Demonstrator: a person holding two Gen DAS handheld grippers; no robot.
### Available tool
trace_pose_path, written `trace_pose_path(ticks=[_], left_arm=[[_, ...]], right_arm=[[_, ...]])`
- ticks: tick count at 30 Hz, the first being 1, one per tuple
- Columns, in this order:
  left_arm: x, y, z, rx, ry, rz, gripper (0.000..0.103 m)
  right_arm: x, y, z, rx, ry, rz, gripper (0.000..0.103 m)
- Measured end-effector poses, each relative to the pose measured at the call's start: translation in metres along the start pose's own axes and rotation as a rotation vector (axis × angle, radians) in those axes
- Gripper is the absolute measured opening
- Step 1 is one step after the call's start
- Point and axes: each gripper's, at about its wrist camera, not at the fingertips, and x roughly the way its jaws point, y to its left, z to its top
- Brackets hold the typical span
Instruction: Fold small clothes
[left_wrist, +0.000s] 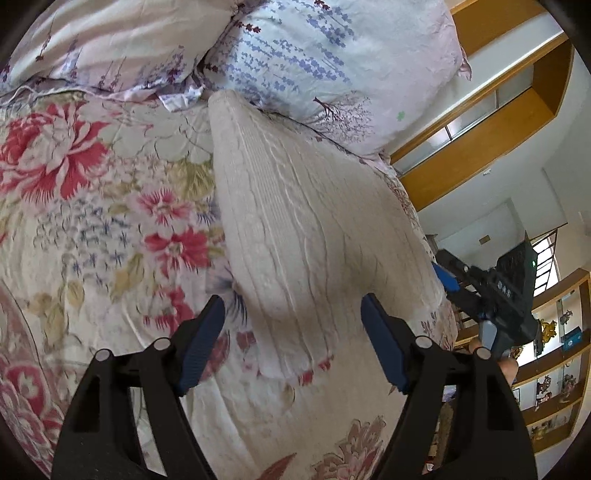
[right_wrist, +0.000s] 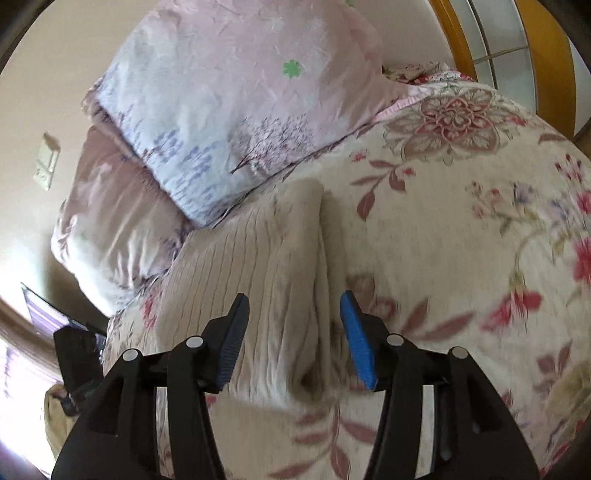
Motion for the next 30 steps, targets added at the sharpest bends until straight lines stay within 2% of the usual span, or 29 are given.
trace_pose_path(ticks=[7, 10, 13, 18, 22, 27, 30], left_arm=[[0.008, -0.003, -0.006, 0.006, 0.012, 0.058, 0.058], [0.012, -0.007, -0.008, 0.019, 0.015, 0.062, 0.047], [0.016, -0.01, -0.007, 0.024, 0.011, 0.075, 0.042], [0.016, -0.008, -0.007, 0.03, 0.008, 0.079, 0.03], [0.014, -0.009, -0.007, 0.04, 0.006, 0.075, 0.021], [0.007, -0.016, -0.012, 0.085, -0.006, 0.102, 0.019], [0.007, -0.021, -0.016, 0.114, -0.008, 0.122, 0.019]], right_arm=[[-0.003, -0.003, -0.02, -0.016, 0.006, 0.0, 0.052], [0.001, -0.005, -0.023, -0.015, 0.016, 0.006, 0.039], [0.006, -0.005, -0.027, -0.029, 0.023, 0.005, 0.026], [0.002, -0.003, -0.027, -0.05, -0.017, -0.004, 0.014], [-0.007, -0.001, -0.023, -0.057, -0.069, -0.016, 0.01], [-0.026, 0.01, -0.016, -0.103, -0.149, -0.061, 0.009], [-0.021, 0.003, -0.019, -0.104, -0.128, -0.124, 0.009]])
